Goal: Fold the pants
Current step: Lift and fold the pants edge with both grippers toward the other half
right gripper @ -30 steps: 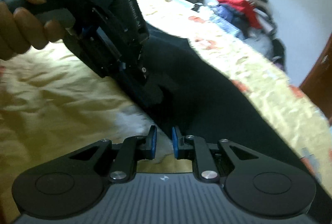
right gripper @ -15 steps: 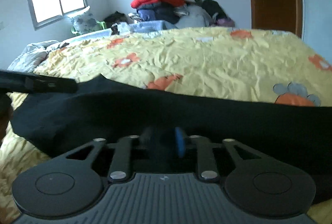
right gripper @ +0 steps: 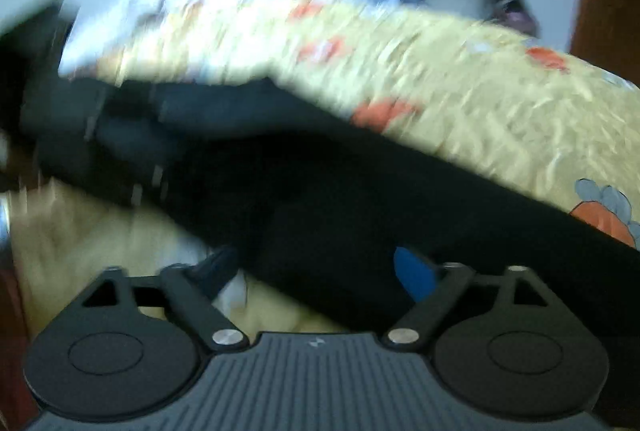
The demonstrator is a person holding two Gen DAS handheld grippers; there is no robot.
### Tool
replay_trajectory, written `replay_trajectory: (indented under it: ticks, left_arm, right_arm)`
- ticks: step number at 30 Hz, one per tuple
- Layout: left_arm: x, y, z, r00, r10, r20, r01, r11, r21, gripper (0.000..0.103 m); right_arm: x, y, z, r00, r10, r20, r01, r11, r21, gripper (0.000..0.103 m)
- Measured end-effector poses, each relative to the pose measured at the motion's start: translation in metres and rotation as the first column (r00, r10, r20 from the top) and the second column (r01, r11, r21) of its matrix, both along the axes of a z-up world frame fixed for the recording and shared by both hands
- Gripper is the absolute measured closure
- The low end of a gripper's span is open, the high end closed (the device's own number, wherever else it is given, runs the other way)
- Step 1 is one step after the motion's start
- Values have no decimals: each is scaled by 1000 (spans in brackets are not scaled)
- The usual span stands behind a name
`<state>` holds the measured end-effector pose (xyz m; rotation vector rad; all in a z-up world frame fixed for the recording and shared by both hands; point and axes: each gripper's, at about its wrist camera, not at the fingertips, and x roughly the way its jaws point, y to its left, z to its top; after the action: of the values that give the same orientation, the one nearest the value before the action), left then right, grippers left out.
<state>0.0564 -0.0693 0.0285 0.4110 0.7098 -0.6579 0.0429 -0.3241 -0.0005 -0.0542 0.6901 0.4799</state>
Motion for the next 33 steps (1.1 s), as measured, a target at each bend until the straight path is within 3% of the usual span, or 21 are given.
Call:
replay_trajectory:
  ticks: [2, 4, 8, 14, 17, 20, 22, 24, 28, 33]
  left_arm:
    - [10, 1, 11, 995, 71, 63, -69, 997, -42, 31]
    - [28, -1, 14, 980, 139, 141, -136, 990, -26, 28]
    - [69, -7, 4, 957, 166, 237, -201, 971, 132, 25]
    - [106, -9, -25, 983, 37, 181, -92, 947, 308, 26]
    - [126, -3, -28, 969, 111, 220, -169, 949, 265, 17]
    - [152, 11, -31, 952, 233, 199, -270, 945, 184, 17]
    - [159, 13, -31, 936, 262, 234, -309, 931, 192, 17]
    - [154, 13, -26, 924, 272, 268, -325, 928, 180, 35]
    - [129, 6, -6, 946, 217, 243, -244, 966, 88, 34]
    - [98, -21, 1, 985, 52, 165, -63, 996, 60, 22]
  right_arm:
    - [11, -11, 6, 993, -112, 32, 108, 988, 114, 0]
    - [24, -17, 5, 979, -203, 5, 199, 963, 184, 0]
    - [45, -16, -11, 939, -340, -50, 343, 924, 169, 0]
    - [40, -20, -31, 942, -327, -80, 336, 919, 204, 0]
    - [36, -23, -30, 938, -336, -84, 347, 912, 219, 0]
    - [33, -23, -27, 934, -347, -83, 357, 906, 226, 0]
    - [31, -22, -25, 931, -358, -74, 366, 904, 222, 0]
    - [27, -23, -24, 927, -368, -65, 373, 900, 224, 0]
    - [23, -30, -22, 921, -385, -55, 386, 886, 258, 0]
    - [24, -29, -21, 925, -375, -62, 378, 895, 236, 0]
